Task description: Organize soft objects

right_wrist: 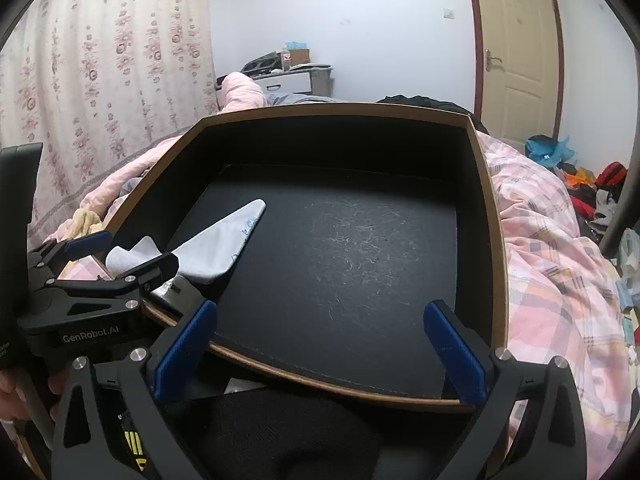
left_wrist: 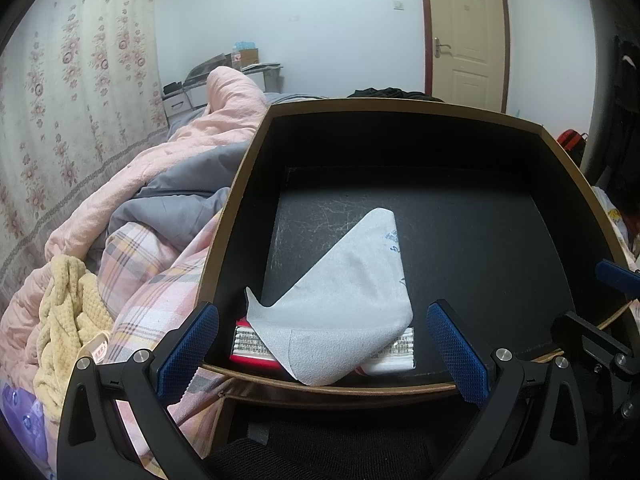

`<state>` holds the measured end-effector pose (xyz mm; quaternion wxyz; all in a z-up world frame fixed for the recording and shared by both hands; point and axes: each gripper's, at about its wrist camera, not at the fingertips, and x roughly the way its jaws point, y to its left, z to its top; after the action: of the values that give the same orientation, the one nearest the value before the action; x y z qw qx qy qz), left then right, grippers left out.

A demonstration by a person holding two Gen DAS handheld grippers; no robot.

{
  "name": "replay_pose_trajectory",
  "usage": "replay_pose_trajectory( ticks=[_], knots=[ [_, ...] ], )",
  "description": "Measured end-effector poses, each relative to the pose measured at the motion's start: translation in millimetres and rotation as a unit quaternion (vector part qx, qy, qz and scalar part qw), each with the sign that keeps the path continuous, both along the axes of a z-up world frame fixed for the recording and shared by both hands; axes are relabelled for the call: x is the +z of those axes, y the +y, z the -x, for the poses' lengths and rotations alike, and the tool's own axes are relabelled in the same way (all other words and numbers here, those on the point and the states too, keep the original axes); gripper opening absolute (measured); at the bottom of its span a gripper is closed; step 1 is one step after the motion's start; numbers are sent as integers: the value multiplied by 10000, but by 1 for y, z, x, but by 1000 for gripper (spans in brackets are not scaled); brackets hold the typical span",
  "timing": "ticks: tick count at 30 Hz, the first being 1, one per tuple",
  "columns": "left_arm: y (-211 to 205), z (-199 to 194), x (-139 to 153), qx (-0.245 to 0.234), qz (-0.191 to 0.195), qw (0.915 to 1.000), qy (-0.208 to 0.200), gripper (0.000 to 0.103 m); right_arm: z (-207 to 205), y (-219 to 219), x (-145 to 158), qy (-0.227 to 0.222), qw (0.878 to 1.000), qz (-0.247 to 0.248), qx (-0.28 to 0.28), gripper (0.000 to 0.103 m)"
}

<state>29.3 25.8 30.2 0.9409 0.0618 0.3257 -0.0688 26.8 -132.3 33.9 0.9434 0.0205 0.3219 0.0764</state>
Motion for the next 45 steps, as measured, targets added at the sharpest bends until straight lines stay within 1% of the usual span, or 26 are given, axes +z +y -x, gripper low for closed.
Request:
replay_pose_trajectory(
  ticks=[4,7,11,14,16,18,20,21,23,24,27,29,30,31,32,33,34,35,37,38,39,40,41,42,45],
  knots=[
    [0,0,0,-26,-11,10000,8,103,0,-1,0,1,10000,-10,-2,102],
    [-1,-2,2,-118,-70,9999,91,103,0,-2,1,-5,10000,-2,-6,102],
    [-4,-13,8,-241,-286,9975,605,103,-1,-3,2,-14,10000,-40,-16,102],
    [-10,-20,15,-495,-529,9926,974,103,-1,-4,2,-19,10000,-72,-33,102],
    [-12,-22,22,-625,-604,9904,1072,103,-1,-4,2,-23,10000,-73,-33,102],
    [-16,-29,29,-745,-583,9880,1221,103,-1,-3,2,-24,10000,-74,-33,102],
    [-20,-38,31,-876,-453,9834,1526,103,-1,-3,2,-25,10000,-73,-33,102],
    [-24,-45,28,-940,-400,9786,1784,103,-1,-3,2,-25,10000,-73,-33,102],
    [-31,-56,25,-992,-339,9715,2127,103,-1,-3,2,-26,10000,-77,-34,102],
    [-33,-60,23,-999,-353,9690,2231,102,-1,-3,2,-27,10000,-77,-34,102],
    [-38,-70,15,-871,-564,9628,2495,101,-1,-3,3,-28,10000,-78,-35,102],
    [-37,-72,11,-873,-549,9583,2665,98,-1,-3,3,-27,10000,-78,-34,102],
    [-35,-71,8,-890,-488,9556,2766,95,-1,-3,3,-26,10000,-76,-35,102],
    [-34,-71,5,-945,-393,9527,2861,85,-1,-3,3,-26,10000,-75,-35,102],
    [-33,-70,0,-1009,-316,9478,3007,76,-1,-3,3,-26,10000,-76,-36,102],
    [-33,-69,-5,-1029,-376,9437,3121,60,-1,-3,3,-25,10000,-76,-36,102],
    [-34,-67,-8,-1004,-534,9449,3070,52,-1,-3,3,-25,10000,-77,-35,102],
    [-34,-65,-8,-1026,-568,9477,2968,51,-1,-3,3,-25,10000,-75,-35,102],
    [-32,-65,-7,-1026,-496,9477,2982,39,-1,-3,3,-25,10000,-60,-30,102],
    [-31,-65,-6,-1042,-460,9480,2972,35,0,-3,3,-23,10000,-70,-29,102],
    [-31,-64,-5,-1052,-463,9485,2951,34,0,-3,3,-25,10000,-73,-28,102],
    [-32,-63,-4,-1052,-500,9502,2892,29,0,-3,3,-28,10000,-73,-28,102],
    [-32,-60,-1,-1062,-511,9527,2803,26,0,-4,4,-30,10000,-78,-28,102],
    [-33,-56,4,-1099,-458,9557,2694,18,0,-4,3,-27,10000,-82,-27,102],
    [-32,-45,19,-1076,-405,9641,2395,14,0,-5,4,-32,10000,-81,-29,102]
  ],
)
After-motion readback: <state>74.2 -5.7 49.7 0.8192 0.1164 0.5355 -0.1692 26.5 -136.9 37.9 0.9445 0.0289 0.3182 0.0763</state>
